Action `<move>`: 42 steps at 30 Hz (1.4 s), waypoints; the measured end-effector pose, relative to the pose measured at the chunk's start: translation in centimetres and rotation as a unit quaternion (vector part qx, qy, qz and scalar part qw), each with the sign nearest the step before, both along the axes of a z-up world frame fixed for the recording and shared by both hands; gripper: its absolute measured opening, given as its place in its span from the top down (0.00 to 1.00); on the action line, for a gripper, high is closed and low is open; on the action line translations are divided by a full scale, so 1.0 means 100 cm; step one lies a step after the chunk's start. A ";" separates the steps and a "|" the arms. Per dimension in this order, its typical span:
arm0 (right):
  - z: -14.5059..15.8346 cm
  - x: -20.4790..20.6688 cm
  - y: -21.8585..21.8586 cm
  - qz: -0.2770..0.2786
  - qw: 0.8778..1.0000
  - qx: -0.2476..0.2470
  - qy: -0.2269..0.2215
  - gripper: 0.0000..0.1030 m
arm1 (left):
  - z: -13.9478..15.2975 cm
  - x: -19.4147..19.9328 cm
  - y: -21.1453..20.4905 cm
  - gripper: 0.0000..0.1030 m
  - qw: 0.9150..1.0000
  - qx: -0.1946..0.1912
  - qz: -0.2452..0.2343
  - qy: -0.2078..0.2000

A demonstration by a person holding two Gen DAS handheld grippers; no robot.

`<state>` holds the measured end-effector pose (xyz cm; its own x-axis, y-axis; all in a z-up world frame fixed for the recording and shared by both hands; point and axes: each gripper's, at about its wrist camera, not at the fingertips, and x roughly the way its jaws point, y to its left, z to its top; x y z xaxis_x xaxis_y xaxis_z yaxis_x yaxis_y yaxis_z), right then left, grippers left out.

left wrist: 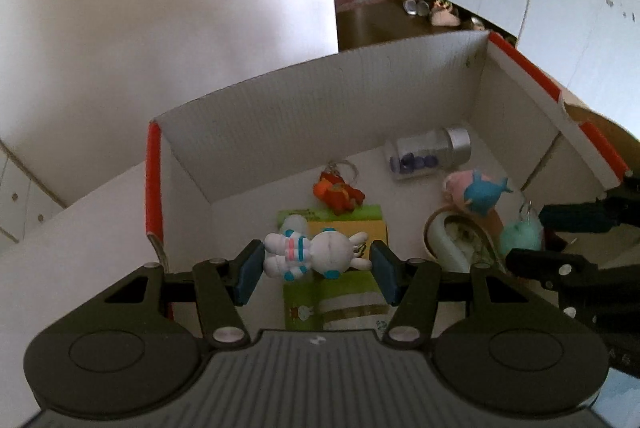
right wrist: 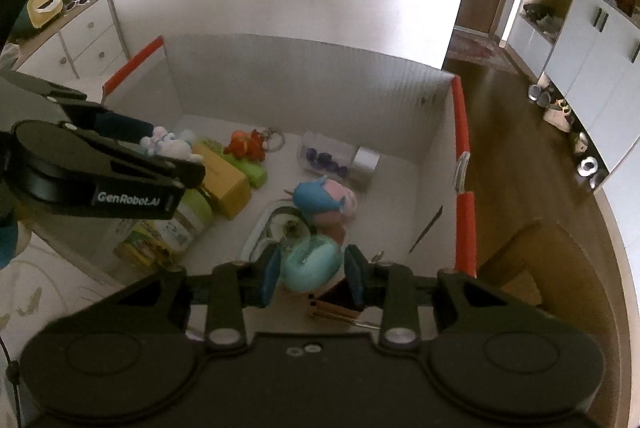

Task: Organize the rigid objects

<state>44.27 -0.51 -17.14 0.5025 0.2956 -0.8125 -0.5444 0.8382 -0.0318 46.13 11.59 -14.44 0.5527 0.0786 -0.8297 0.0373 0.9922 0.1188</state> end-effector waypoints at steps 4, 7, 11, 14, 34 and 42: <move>-0.004 0.002 -0.002 -0.007 1.000 0.010 0.008 0.65 | -0.003 0.002 -0.002 0.44 1.000 -0.004 -0.003 0.013; -0.004 0.001 -0.003 -0.008 1.000 0.012 0.007 0.64 | -0.005 0.000 -0.005 0.44 1.000 0.001 -0.008 0.011; -0.001 -0.002 -0.006 -0.012 1.000 0.025 0.009 0.60 | -0.003 -0.004 -0.004 0.43 1.000 -0.010 -0.003 0.010; 0.003 -0.007 -0.008 -0.014 0.999 0.030 0.004 0.54 | 0.002 -0.010 -0.003 0.43 1.000 -0.018 -0.007 0.004; 0.058 -0.057 -0.026 -0.021 0.996 0.065 -0.049 0.31 | 0.063 -0.078 -0.003 0.33 0.995 -0.068 -0.010 -0.073; 0.082 -0.087 -0.032 -0.014 0.993 0.098 -0.068 0.18 | 0.087 -0.114 -0.003 0.28 0.992 -0.073 -0.020 -0.103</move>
<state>35.58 -3.67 -8.92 0.6143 0.4251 -0.6648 -0.5225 0.8505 0.0610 34.68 11.28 -5.78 0.7122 -0.0603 -0.6994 0.0675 0.9976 -0.0173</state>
